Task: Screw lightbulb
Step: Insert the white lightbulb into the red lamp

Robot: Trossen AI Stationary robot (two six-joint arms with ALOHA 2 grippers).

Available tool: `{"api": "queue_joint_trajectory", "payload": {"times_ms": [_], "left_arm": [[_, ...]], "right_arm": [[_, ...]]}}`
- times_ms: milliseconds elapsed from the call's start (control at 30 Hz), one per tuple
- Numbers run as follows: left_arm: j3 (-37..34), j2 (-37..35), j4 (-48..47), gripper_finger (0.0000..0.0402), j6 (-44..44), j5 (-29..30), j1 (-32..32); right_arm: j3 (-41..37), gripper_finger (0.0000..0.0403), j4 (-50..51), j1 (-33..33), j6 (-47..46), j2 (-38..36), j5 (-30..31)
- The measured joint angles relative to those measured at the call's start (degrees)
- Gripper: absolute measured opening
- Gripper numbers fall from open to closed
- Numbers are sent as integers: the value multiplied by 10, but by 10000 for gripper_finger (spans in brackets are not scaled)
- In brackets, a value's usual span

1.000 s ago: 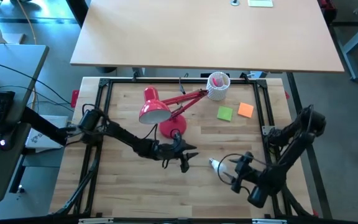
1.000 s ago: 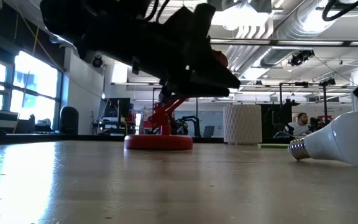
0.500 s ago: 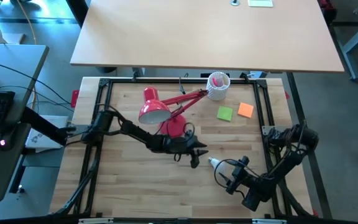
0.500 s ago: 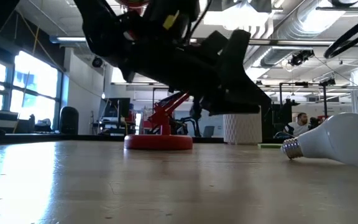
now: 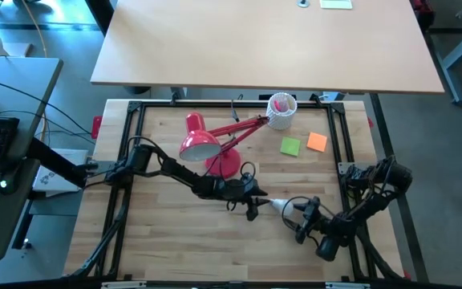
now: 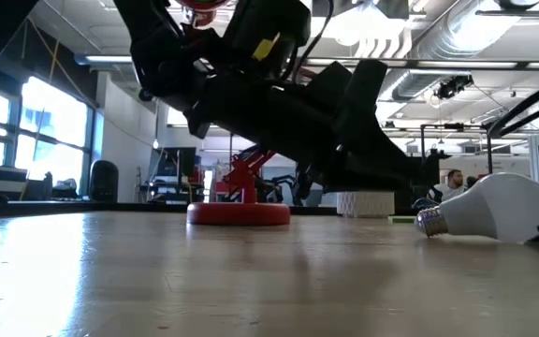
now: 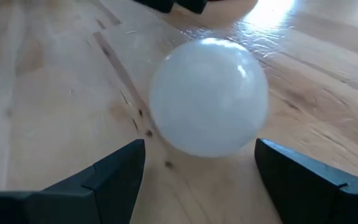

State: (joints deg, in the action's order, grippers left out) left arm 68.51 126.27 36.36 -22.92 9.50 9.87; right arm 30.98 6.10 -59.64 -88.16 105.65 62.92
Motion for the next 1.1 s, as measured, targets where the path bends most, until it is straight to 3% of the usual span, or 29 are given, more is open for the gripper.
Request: {"api": "queue_joint_trajectory", "payload": {"times_ms": [200, 867, 1100], "left_arm": [[0, 0, -13, 131, 5, 5, -1], [-1, 0, -58, 131, 30, 31, -13], [-1, 0, -58, 131, 59, 38, -14]], "right_arm": [[-18, 303, -59, 8, 46, 0, 5], [-19, 303, -30, 56, 120, -59, -6], [-19, 303, -99, 82, 229, -59, -15]]}}
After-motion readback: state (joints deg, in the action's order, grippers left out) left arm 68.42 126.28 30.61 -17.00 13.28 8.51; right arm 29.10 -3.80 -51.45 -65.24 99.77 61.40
